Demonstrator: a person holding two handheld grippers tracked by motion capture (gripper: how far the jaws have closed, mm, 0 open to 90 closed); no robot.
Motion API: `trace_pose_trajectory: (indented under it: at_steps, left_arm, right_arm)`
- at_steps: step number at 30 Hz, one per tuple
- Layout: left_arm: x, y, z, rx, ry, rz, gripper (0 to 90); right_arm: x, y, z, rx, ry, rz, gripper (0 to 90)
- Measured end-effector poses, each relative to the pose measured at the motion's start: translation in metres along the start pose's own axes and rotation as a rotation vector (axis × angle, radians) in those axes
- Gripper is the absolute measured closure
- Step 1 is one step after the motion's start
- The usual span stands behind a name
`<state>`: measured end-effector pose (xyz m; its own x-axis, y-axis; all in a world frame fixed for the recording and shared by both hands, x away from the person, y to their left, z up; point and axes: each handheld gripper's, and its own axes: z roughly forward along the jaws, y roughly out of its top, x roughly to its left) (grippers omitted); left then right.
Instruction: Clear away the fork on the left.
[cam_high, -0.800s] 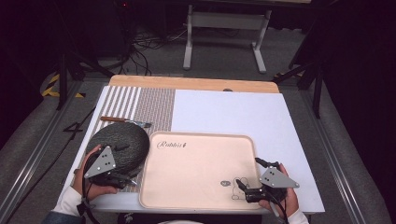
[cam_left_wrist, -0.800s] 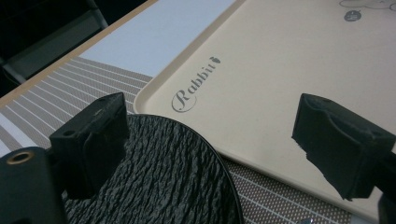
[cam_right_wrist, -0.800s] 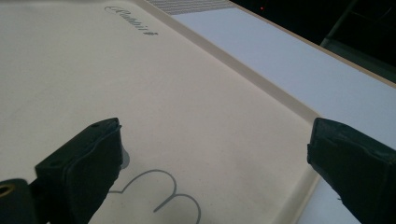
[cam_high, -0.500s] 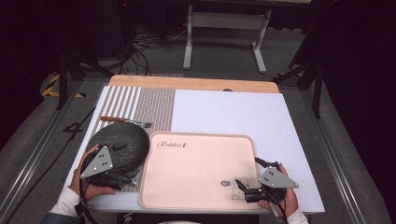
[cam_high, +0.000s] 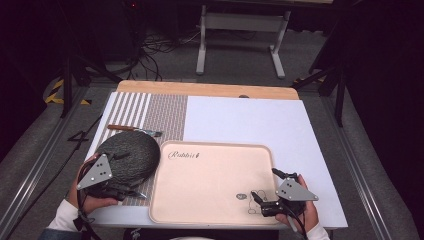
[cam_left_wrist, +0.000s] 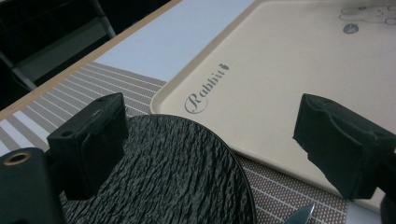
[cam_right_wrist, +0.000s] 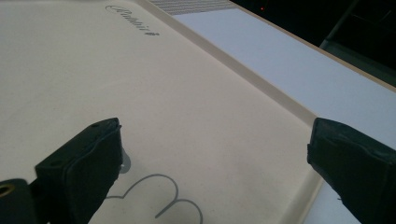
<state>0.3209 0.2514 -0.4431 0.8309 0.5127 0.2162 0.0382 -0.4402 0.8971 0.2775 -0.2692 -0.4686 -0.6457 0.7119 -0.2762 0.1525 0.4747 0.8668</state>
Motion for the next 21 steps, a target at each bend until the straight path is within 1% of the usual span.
trace_pose_trajectory:
  at_steps: [2, 4, 5, 7, 10, 11, 12, 15, 17, 18, 19, 20, 21]
  left_arm:
    - [0.0, 0.001, -0.002, 0.007, -0.006, 0.015, 15.1]
    - [0.001, 0.002, -0.004, 0.015, -0.008, 0.027, 15.4]
    - [0.001, 0.001, -0.004, 0.012, -0.011, 0.02, 15.3]
    - [0.003, 0.001, -0.003, 0.026, -0.007, 0.027, 14.6]
    - [0.007, 0.002, -0.004, 0.021, -0.005, 0.025, 14.0]
    - [0.012, 0.003, -0.006, 0.021, 0.013, 0.023, 13.4]
    - [0.012, 0.003, -0.006, 0.021, 0.013, 0.023, 13.1]
    - [0.02, 0.007, -0.008, -0.002, 0.02, -0.006, 12.1]
    - [0.026, 0.013, -0.011, -0.035, 0.014, -0.032, 11.4]
    - [0.026, 0.013, -0.011, -0.035, 0.014, -0.032, 9.7]
    - [0.029, 0.018, -0.012, -0.029, 0.013, -0.025, 9.7]
    - [0.035, 0.024, -0.012, -0.014, 0.025, -0.003, 9.3]
    - [0.04, 0.027, -0.013, -0.011, 0.029, 0.004, 9.4]
  right_arm:
    - [0.001, 0.001, -0.001, -0.005, -0.004, -0.006, 4.4]
    - [0.001, 0.001, -0.001, -0.006, -0.005, -0.005, 4.3]
    - [0.001, 0.002, -0.001, -0.005, -0.006, -0.004, 4.3]
    - [0.002, 0.002, 0.0, -0.004, -0.005, -0.007, 4.4]
    - [0.001, 0.001, 0.0, -0.002, -0.002, -0.006, 4.3]
    - [0.001, 0.001, 0.0, -0.001, -0.002, -0.005, 4.3]
    - [0.001, 0.001, 0.0, -0.001, -0.002, -0.005, 4.3]
    - [0.001, 0.001, 0.0, -0.002, -0.002, -0.004, 4.3]
    - [0.002, 0.002, 0.0, -0.002, -0.004, -0.007, 4.3]
    - [0.002, 0.002, 0.0, -0.002, -0.004, -0.007, 4.3]
    - [0.003, 0.003, -0.001, -0.003, -0.004, -0.007, 4.3]
    - [0.004, 0.004, -0.002, -0.008, 0.0, -0.015, 4.4]
    - [0.004, 0.004, -0.001, -0.007, 0.001, -0.013, 4.3]
